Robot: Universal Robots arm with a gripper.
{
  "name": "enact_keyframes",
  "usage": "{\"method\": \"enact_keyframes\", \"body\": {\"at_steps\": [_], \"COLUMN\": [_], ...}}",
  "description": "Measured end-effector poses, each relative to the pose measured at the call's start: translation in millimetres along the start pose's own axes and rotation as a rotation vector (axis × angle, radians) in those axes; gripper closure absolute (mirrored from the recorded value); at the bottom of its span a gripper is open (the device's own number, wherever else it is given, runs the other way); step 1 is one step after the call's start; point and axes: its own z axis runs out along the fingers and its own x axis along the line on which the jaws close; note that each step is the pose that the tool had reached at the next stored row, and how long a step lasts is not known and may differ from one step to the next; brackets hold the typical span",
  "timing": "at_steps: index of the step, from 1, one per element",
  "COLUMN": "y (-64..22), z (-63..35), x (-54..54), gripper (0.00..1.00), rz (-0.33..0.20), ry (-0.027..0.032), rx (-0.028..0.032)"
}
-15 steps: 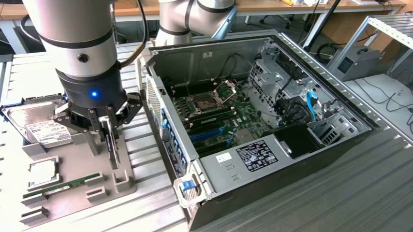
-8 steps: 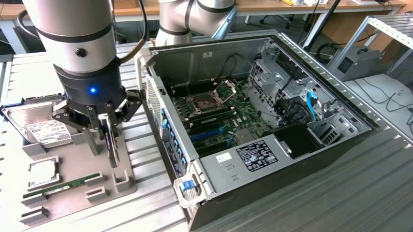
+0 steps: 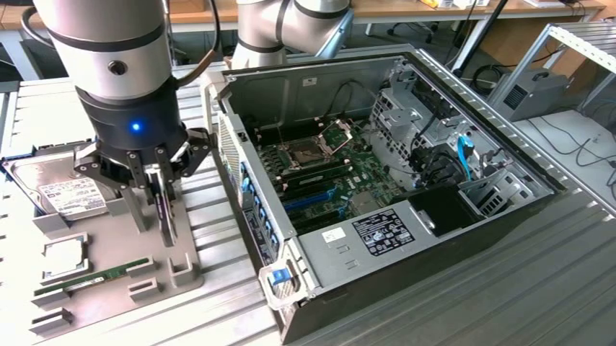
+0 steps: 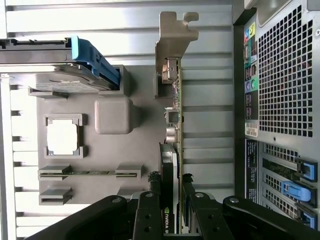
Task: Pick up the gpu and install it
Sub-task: 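Pick up the gpu and move the gpu toward the slot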
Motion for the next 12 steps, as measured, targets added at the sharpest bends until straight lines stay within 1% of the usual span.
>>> {"method": "enact_keyframes", "body": {"at_steps": [12], "y": [0.5], "z": [-13.1], "x": [0.2], "gripper": [0.73], "rz": [0.0], "ry": [0.0001], "rx": [0.0001]}}
